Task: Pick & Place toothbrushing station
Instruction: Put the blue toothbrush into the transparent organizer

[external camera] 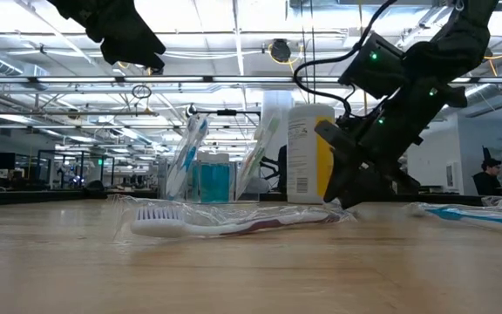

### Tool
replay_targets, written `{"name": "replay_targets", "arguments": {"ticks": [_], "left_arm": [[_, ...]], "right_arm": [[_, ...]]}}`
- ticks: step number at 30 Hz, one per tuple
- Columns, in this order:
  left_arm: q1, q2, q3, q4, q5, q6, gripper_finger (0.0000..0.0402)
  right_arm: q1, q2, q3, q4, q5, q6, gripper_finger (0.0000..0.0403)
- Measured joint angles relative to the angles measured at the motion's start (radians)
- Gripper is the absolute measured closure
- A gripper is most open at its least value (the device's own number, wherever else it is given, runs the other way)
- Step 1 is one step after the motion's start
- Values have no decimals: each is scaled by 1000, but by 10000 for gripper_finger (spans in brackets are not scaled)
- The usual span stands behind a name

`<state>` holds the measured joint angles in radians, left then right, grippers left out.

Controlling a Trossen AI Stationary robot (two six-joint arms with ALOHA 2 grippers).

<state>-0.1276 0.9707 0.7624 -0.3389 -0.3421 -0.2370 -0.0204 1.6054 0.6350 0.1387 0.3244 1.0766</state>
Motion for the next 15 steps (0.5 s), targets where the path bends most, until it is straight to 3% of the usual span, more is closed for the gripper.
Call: {"name": "replay_targets", "arguments": {"ticks": [12, 15], "left_arm": [[0, 0, 0, 0, 0, 2, 162], [0, 0, 0, 0, 0, 2, 162]], "right_arm": [[0, 4, -1, 17, -11, -74, 385], [0, 4, -2, 38, -13, -123, 398]]}}
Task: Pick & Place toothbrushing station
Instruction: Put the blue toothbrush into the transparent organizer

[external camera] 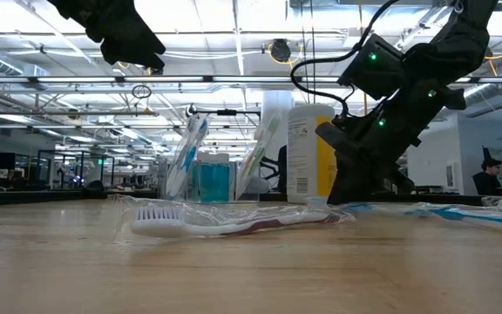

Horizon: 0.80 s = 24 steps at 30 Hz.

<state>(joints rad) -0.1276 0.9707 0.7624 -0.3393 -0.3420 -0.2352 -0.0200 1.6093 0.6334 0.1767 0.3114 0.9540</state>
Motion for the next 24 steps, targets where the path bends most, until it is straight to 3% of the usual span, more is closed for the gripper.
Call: {"name": "replay_targets", "arguments": {"ticks": [4, 9, 16, 20, 24], "left_arm": [[0, 0, 0, 0, 0, 0, 162], [0, 0, 0, 0, 0, 0, 162], [0, 0, 0, 0, 0, 1, 162], [0, 0, 0, 16, -1, 23, 162], [0, 0, 0, 48, -1, 31, 162]], "right_arm": [[-5, 1, -2, 116, -3, -71, 397], [-30, -7, -2, 391, 0, -211, 402], [-58, -8, 22, 873, 4, -609, 402], [-70, -8, 80, 980, 41, -813, 403], [-82, -8, 166, 959, 55, -1019, 403]]}}
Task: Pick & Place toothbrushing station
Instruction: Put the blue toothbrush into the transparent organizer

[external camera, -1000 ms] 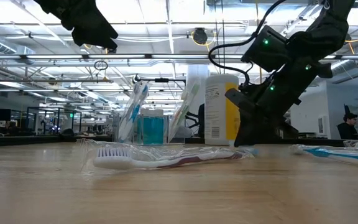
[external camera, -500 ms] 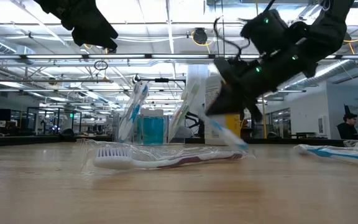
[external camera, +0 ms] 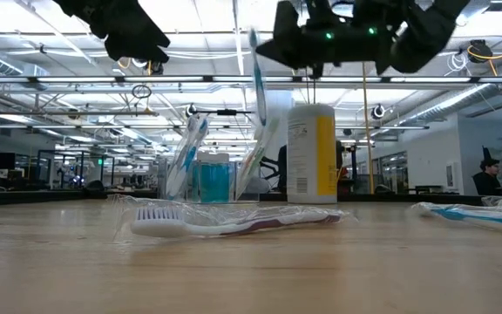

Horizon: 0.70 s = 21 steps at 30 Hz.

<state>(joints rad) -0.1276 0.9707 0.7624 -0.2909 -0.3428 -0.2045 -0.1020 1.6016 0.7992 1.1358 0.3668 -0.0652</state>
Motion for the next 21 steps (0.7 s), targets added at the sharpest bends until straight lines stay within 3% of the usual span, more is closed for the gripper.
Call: {"name": "replay_targets", "arguments": {"ticks": [6, 11, 18, 21], "left_arm": [[0, 0, 0, 8, 0, 26, 162], [0, 0, 0, 10, 0, 49, 162], [12, 0, 0, 79, -1, 101, 162], [16, 0, 0, 93, 0, 119, 162]], "right_arm": [[-42, 0, 70, -41, -3, -104, 403], [-90, 7, 72, -32, -4, -84, 403], [-136, 161, 98, 128, -52, -28, 403], [-154, 235, 137, 115, -54, -26, 403]]}}
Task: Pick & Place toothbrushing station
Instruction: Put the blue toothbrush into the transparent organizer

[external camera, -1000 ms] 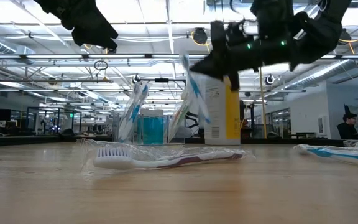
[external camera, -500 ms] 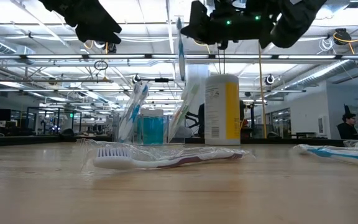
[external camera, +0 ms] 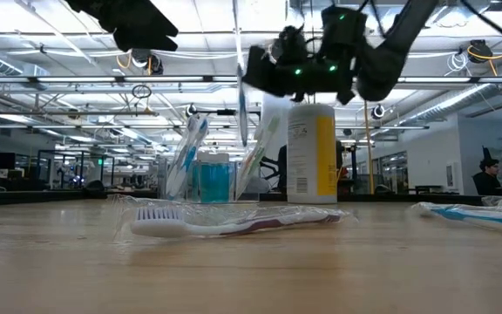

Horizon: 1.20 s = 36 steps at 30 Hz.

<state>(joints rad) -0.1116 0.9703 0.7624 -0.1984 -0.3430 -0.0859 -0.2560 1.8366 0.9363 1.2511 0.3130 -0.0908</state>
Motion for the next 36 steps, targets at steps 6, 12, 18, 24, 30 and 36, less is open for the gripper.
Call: {"name": "replay_targets", "arguments": {"ticks": [6, 12, 18, 24, 30, 36], "left_arm": [[0, 0, 0, -3, 1, 25, 163], [0, 0, 0, -24, 4, 14, 162], [-2, 0, 0, -45, 5, -32, 162], [-2, 0, 0, -45, 4, -52, 162], [-2, 0, 0, -45, 4, -54, 162], [-2, 0, 0, -46, 4, -54, 162]], "right_arm": [[-14, 99, 64, -21, 69, -14, 403], [-11, 110, 69, -53, 131, -50, 403], [3, 110, 69, -213, 133, -45, 403], [5, 110, 68, -267, 133, -70, 403], [15, 110, 68, -275, 133, -204, 403], [29, 109, 67, -305, 133, -232, 403]]}}
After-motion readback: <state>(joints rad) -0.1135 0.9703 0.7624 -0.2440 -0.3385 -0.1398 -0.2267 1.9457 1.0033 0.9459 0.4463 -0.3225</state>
